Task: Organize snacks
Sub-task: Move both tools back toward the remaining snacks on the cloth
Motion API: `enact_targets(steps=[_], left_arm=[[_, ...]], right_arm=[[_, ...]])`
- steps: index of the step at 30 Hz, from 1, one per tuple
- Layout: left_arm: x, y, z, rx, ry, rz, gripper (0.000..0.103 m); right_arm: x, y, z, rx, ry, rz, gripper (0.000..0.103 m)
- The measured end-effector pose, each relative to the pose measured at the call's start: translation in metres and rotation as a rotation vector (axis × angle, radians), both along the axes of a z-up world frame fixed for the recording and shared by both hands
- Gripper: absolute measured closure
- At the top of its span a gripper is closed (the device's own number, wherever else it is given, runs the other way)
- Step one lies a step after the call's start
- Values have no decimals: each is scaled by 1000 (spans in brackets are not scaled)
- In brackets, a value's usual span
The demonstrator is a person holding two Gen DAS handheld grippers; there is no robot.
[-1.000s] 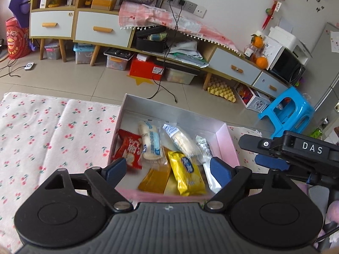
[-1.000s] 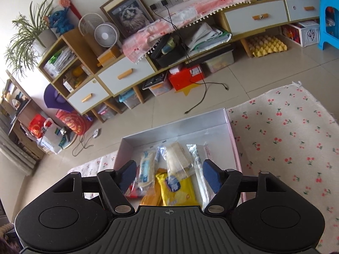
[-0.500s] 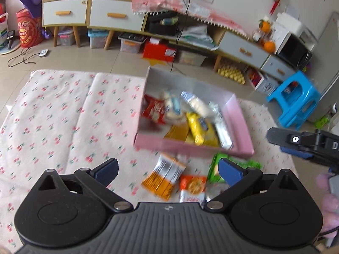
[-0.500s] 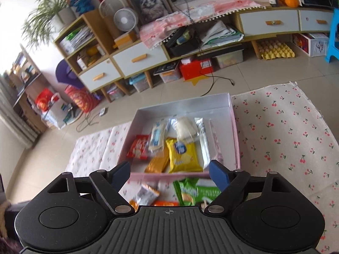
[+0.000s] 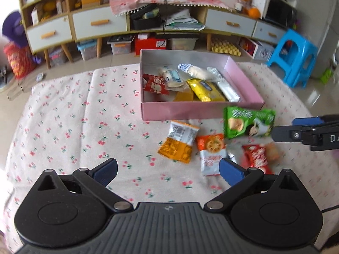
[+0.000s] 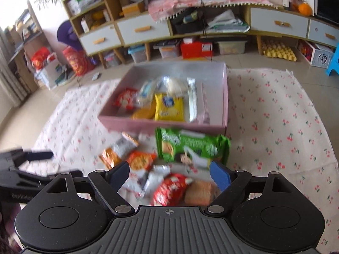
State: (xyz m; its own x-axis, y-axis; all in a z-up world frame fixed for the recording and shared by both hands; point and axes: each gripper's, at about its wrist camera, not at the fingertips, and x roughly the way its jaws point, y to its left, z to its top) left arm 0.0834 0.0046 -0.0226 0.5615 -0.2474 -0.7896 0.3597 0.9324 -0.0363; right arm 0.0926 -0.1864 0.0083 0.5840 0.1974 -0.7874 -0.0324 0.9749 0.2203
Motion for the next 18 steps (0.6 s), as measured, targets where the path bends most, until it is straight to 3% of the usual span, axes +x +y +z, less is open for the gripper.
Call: enact_targets(steps=[7,11,18], left_arm=[[6,-1,-16,31,-29,9,1],[14,-3,-28,-1,11,17,2],[18,-8,-36,-5,-1,24,7]], right_arm=[[-3,-11,-21,-74,35,-22,18],[-1,-16,-26,-99,26,-37,18],[8,-19,-36,-146,5,-8,18]])
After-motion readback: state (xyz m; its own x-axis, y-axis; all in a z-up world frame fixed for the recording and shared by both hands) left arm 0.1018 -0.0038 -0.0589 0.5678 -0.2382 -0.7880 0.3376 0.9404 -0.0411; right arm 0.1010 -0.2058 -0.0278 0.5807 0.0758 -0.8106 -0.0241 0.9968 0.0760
